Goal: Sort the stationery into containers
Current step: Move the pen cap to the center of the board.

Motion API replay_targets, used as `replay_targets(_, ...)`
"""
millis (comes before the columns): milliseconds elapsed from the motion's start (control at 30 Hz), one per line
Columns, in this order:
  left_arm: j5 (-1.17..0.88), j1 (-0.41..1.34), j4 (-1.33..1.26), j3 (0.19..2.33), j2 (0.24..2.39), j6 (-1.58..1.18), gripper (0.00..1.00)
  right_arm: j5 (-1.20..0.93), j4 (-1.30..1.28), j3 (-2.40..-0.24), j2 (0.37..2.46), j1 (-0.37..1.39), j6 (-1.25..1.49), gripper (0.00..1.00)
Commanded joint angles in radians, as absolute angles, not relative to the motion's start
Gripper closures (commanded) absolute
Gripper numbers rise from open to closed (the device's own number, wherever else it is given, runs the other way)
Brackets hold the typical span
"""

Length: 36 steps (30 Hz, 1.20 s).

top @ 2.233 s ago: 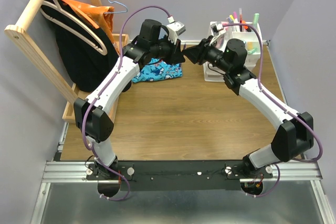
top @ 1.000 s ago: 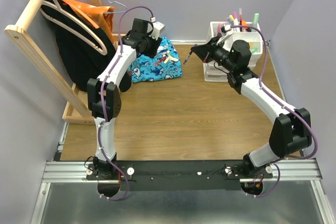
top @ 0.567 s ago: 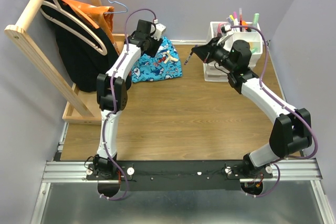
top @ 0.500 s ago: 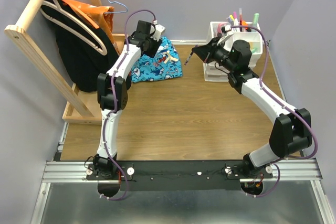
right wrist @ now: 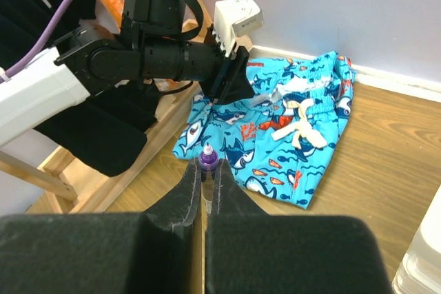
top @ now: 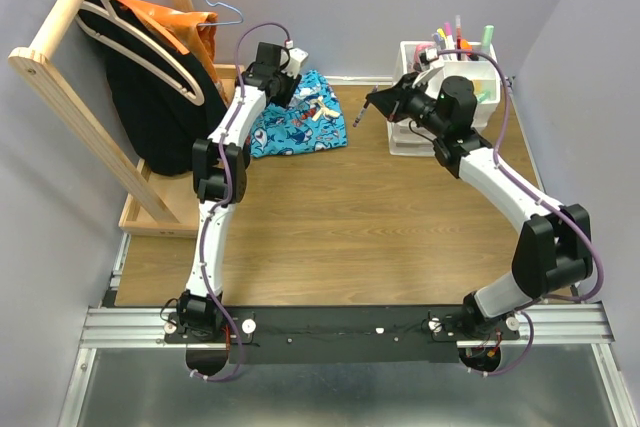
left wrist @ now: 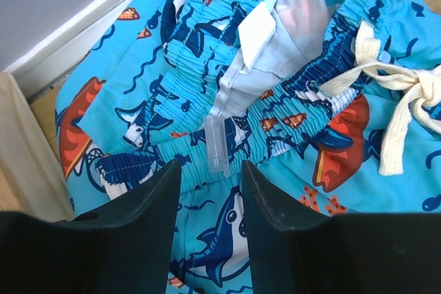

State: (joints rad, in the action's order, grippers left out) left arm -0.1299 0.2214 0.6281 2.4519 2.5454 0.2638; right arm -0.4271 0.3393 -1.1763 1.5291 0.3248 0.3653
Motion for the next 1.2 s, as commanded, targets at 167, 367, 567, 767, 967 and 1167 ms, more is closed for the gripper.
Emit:
replay_targets(167,-0.184,0.213,0.623,2.490,2.622,0.244,0.52,-0.423,0.304,-1.233,1.589,0.316,0.347,0.99)
replay_targets(367,-0.163,0.207,0.621,2.537,2.664,0.236,0.52,-0.426,0.308,-1.250,1.608,0.314,0.356,0.99)
replay_targets(567,-0.163,0.207,0.607,2.549,2.683,0.232,0.55,-0.428,0.310,-1.259,1.621,0.308,0.359,0.99)
replay_targets(767,-0.167,0.204,0.604,2.548,2.675,0.227,0.58,-0.426,0.311,-1.261,1.631,0.307,0.365,0.99)
replay_targets(967,-0.164,0.189,0.607,2.534,2.678,0.198,0.61,-0.426,0.316,-1.279,1.646,0.307,0.368,0.99)
replay_targets(1167,-0.178,0.178,0.627,2.523,2.683,0.196,0.62,-0.425,0.313,-1.285,1.649,0.305,0.364,0.99)
